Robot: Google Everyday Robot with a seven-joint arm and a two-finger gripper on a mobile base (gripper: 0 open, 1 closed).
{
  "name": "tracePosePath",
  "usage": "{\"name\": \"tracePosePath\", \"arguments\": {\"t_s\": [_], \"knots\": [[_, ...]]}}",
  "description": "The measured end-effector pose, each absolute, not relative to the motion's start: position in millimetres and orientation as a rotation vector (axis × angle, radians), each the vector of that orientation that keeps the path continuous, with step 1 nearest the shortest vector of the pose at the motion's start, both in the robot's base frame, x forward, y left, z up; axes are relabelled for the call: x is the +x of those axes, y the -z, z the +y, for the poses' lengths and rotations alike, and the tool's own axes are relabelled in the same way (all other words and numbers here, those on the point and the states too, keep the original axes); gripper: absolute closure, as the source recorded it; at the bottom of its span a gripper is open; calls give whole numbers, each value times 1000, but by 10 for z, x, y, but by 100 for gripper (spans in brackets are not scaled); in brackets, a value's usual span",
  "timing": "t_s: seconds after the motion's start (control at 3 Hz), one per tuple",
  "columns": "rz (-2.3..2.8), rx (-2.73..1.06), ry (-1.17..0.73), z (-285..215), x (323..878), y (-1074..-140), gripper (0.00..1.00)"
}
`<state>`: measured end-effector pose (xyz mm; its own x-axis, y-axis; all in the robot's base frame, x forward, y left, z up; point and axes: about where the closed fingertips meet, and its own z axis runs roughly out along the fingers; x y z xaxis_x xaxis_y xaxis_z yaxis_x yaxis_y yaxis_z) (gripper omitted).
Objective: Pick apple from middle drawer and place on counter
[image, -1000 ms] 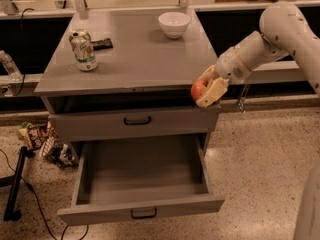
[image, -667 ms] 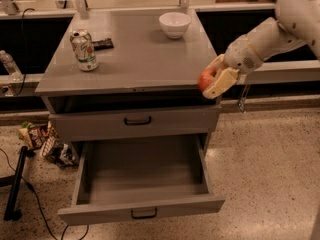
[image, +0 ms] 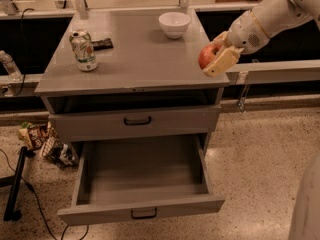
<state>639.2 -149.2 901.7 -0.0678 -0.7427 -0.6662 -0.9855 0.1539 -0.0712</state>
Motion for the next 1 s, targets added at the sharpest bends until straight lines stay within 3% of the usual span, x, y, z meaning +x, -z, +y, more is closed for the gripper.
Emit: {"name": "tracePosePath", "arguments": {"t_s": [1.0], "knots": [[1832, -1618, -591, -1226, 6986, -8921, 100]]}}
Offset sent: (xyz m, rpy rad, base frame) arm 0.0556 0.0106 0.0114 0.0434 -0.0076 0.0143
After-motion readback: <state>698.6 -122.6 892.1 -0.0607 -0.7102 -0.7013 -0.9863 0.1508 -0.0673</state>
